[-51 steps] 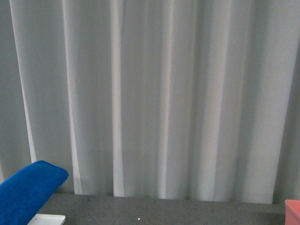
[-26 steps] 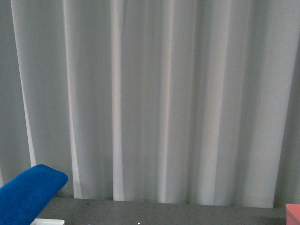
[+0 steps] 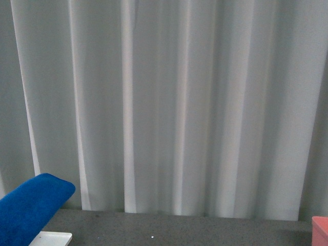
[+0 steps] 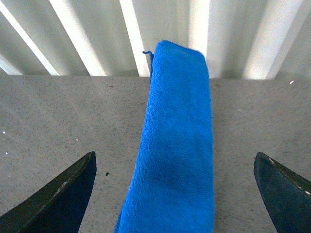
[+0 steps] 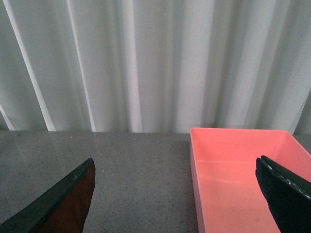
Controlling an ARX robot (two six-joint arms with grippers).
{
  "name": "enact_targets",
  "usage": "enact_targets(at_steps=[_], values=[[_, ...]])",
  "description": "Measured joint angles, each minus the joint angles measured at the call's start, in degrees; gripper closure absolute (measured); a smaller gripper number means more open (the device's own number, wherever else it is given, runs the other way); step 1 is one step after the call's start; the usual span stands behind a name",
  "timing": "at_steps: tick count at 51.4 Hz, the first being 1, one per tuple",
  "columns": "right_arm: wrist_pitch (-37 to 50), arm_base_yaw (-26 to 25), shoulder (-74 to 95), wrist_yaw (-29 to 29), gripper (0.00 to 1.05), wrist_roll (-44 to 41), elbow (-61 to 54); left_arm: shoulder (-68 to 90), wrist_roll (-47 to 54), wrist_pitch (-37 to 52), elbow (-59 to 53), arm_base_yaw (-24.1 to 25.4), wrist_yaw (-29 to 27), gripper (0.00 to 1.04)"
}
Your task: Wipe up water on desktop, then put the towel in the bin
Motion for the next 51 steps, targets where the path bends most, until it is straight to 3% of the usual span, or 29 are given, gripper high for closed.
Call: enact_targets(at_steps=[20, 51], values=[[0.0, 0.0, 0.0, 0.0, 0.07, 0.0, 0.0, 23.1, 8.55, 2.03, 18.93, -1.99, 0.17, 0.07], [0.0, 0.0, 0.0, 0.0, 0.07, 0.0, 0.0, 32.89, 8.94, -1.53, 23.76, -1.14, -1.97, 0.07]])
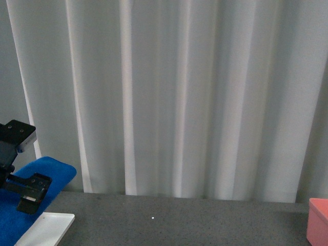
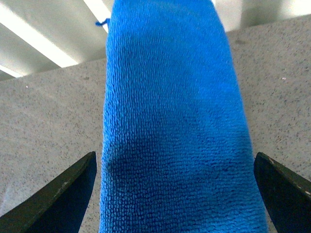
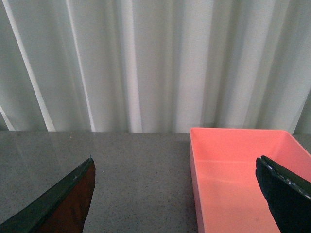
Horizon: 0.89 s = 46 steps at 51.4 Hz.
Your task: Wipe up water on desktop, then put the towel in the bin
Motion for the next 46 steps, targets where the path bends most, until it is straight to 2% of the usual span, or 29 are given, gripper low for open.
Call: enact_targets(at_steps=[24, 26, 40, 46], values=[[0.0, 0.0, 0.0, 0.0, 0.07, 0.0, 0.0, 3.74, -2.54, 0.04, 0.63, 0.04, -0.52, 0.07], [0.0, 0.0, 0.0, 0.0, 0.07, 0.0, 0.0, 3.74, -2.75, 0.07, 0.63, 0.04, -0.09, 0.1], [0.0, 0.0, 0.0, 0.0, 0.07, 0.0, 0.0, 2.1, -3.04, -0.26, -0.02, 0.39, 1.27, 0.51], [0.0, 0.0, 0.0, 0.0, 0.07, 0.0, 0.0, 0.04, -3.04, -0.42, -0.85, 1.18, 3.85, 0.74]])
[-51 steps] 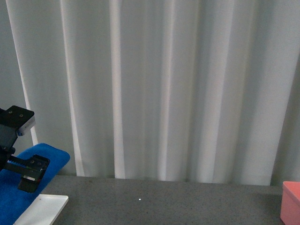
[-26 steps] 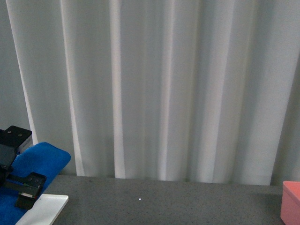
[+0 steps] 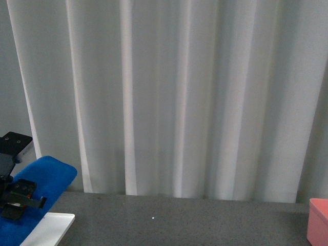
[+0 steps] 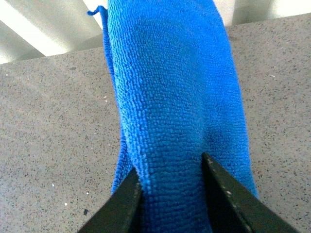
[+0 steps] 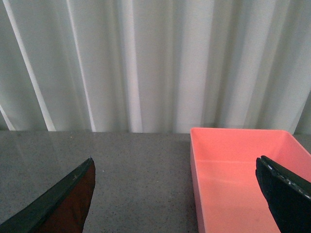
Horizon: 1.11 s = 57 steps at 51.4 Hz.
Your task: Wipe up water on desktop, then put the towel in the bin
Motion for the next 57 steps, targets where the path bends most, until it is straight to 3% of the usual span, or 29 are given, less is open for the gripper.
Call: enact_targets(at_steps=[10, 30, 38, 43, 57], values=[[0.0, 0.0, 0.0, 0.0, 0.07, 0.0, 0.0, -3.63, -1.73, -1.57, -1.36, 0.74, 5.38, 1.02], [0.0, 0.0, 0.0, 0.0, 0.07, 0.0, 0.0, -12.44, -8.48, -6.01, -2.25, -1.14, 15.39, 1.01], [0.0, 0.0, 0.0, 0.0, 0.07, 0.0, 0.0, -17.86, -15.72, -7.5, -3.41, -3.45, 22.08, 1.01], [0.0, 0.0, 0.0, 0.0, 0.07, 0.0, 0.0, -21.49, -20.2, -6.75, -5.35, -5.81, 26.56, 1.01], [0.0, 0.0, 0.0, 0.0, 0.07, 0.0, 0.0, -26.62, -31.61, -1.49, -10.43, -15.85, 31.71, 1.01]])
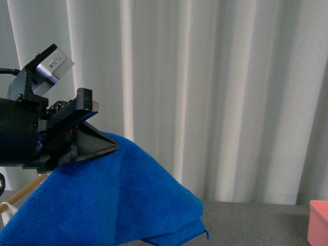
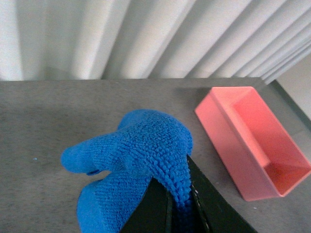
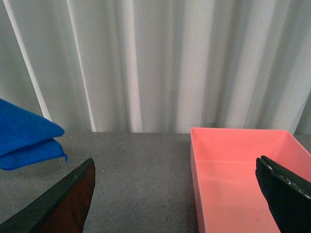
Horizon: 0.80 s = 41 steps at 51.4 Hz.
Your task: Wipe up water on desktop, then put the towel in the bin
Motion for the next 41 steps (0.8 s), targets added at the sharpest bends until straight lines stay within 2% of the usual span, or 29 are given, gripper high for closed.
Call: enact_targets(at_steps=[11, 23, 27, 28, 29, 30, 33, 35, 41], values=[[0.0, 0.0, 0.0, 0.0, 0.07, 0.0, 0.0, -1.09, -5.44, 4.7, -2.95, -7.85, 0.46, 1.01], [-1.18, -0.11, 0.72, -0.59, 0.07, -0.33, 0.31, -0.35, -5.62, 4.46, -3.52, -13.57, -4.98, 1.01], [-14.45, -2.4, 9.46, -6.67, 0.07, -1.99, 5.7, -0.13, -5.55, 4.37, -3.52, -13.81, -5.27, 1.01], [-15.54, -2.78, 10.8, -7.58, 0.07, -2.14, 6.25, -0.13, -5.53, 4.37, -3.52, -13.81, -5.35, 1.01], [-17.7, -3.98, 14.99, -10.8, 0.07, -2.36, 7.5, -0.13, -5.51, 4.37, -3.52, -13.81, -5.33, 1.01], [-18.05, -4.48, 16.74, -11.85, 0.07, -2.45, 7.91, -0.13, -5.46, 4.37, -3.52, -13.84, -5.29, 1.01], [-18.03, -6.36, 24.48, -22.49, 0.07, -2.29, 9.92, -0.11, -5.46, 4.37, -3.52, -13.81, -5.38, 1.01], [-16.31, -6.34, 27.85, -27.12, 0.07, -2.03, 10.8, -0.09, -5.46, 4.37, -3.52, -13.81, -5.4, 1.01], [-7.78, -3.93, 38.03, -36.7, 0.07, -1.55, 12.37, -0.09, -5.46, 4.37, -3.52, -13.75, -5.49, 1.01]])
